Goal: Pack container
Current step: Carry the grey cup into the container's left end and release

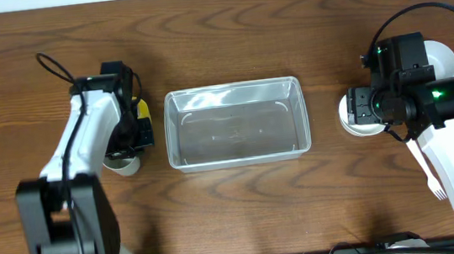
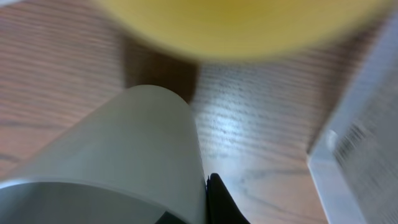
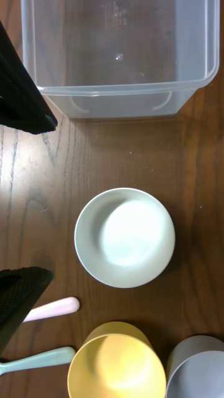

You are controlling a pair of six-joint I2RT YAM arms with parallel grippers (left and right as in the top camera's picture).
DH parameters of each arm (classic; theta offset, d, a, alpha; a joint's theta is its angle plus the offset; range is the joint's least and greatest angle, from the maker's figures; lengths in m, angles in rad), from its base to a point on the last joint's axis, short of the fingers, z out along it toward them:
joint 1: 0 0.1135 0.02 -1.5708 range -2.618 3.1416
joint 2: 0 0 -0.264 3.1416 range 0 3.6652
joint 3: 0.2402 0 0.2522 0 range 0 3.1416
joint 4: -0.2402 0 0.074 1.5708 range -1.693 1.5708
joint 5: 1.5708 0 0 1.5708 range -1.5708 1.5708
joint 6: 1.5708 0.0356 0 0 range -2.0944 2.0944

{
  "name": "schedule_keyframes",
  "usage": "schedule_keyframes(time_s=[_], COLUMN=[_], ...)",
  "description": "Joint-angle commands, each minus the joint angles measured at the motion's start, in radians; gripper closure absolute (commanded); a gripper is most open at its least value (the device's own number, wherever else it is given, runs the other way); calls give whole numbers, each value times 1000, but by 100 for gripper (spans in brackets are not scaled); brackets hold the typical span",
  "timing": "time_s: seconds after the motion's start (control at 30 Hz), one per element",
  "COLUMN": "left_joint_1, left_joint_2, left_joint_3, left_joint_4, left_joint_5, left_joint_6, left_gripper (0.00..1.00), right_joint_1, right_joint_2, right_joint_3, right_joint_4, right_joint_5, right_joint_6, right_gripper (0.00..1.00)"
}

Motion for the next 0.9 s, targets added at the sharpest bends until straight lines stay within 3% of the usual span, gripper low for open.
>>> schedule_keyframes(time_s=[0.0,0.23,0.33,0.57,0.87], left_joint_1=[-50,-265,-345,-405,-401], left_joint_2=[-155,-412,-419,-253,-32], left_joint_3=[29,77,76,76,76], left_joint_4=[-23,130,199,265,278], left_joint_5=[-8,-14,-13,-12,-11], left_joint_6=[-16,52,89,139,142], left_gripper=[94,94,94,94,94], right_joint_1=[-8,-8,-10,-81,-201], right_joint_2=[0,0,0,-1,0], right_joint_3=[-5,-5,-5,-5,-5], right_joint_4=[2,6,7,-5,-22], right_joint_5=[11,10,10,9,-49], right_joint_6=[10,13,114,299,216], right_gripper=[29,29,30,27,23])
